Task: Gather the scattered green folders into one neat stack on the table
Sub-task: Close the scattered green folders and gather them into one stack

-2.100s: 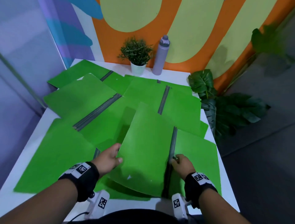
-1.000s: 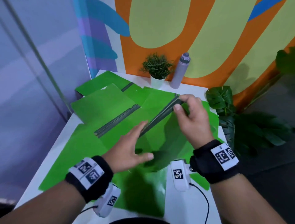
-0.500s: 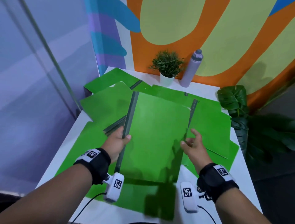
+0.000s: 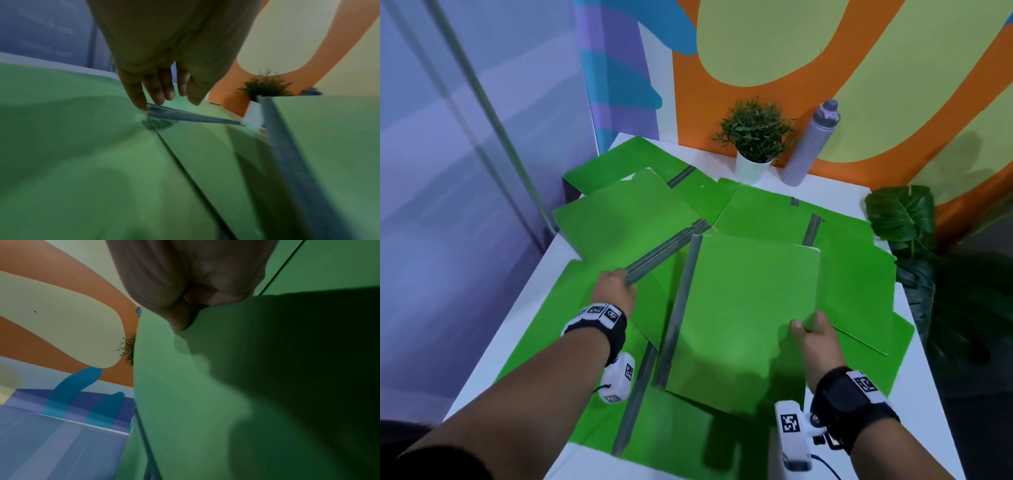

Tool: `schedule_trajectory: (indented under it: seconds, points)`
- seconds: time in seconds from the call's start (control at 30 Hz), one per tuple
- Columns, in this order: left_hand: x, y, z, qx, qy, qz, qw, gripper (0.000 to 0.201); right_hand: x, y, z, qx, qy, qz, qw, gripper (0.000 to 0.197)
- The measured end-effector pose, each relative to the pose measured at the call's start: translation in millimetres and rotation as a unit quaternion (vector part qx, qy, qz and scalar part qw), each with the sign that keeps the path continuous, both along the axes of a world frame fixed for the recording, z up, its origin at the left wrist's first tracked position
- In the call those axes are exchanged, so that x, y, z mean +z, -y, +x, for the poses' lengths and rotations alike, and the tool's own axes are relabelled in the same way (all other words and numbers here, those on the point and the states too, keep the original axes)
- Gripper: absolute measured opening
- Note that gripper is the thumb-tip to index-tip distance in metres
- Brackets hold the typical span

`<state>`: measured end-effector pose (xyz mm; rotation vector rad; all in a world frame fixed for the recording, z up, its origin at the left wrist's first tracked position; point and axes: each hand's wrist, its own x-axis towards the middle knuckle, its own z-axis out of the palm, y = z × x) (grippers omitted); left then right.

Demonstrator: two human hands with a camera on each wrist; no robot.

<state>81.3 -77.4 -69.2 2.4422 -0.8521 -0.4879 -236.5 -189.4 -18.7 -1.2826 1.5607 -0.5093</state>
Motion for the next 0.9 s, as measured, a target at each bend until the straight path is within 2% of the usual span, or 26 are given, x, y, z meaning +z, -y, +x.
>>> schedule_trajectory:
  seconds: [0.13,0.4,0.53,0.63,0.73,0.83,0.9]
  points:
    - [-19.1,12.2,23.9,-0.047,0.085,0.084,0.992,0.024,-7.3,5.9,-9.0,-0.014,0.005,-0.007,1.000,0.054]
    - [-26.4,14.0,32.2,-0.138,0.159,0.170,0.963,0.014,-21.1,9.2,-9.9,-0.044,0.037,0.024,0.998,0.057]
    - [3.0,12.9,21.0,-0.119,0.186,0.061,0.973,0.012,-15.2,12.3,-7.2,-0.062,0.080,0.050,0.994,0.052]
    - [60.3,4.4,5.9,-0.083,0.183,-0.048,0.978,0.016,-8.3,17.8,-4.0,-0.092,0.125,0.063,0.986,0.064]
    - [118.5,-15.8,-1.4,-0.030,0.186,-0.154,0.970,0.013,-0.2,23.3,4.0,-0.103,0.151,0.070,0.981,0.058]
    - [145.4,-40.4,-5.5,0.000,0.099,-0.279,0.955,0.003,8.9,23.5,14.6,-0.098,0.161,0.056,0.981,0.050]
    - [145.1,-49.7,-9.4,0.017,0.005,-0.314,0.949,0.010,14.7,21.0,20.0,-0.102,0.190,0.057,0.975,0.051]
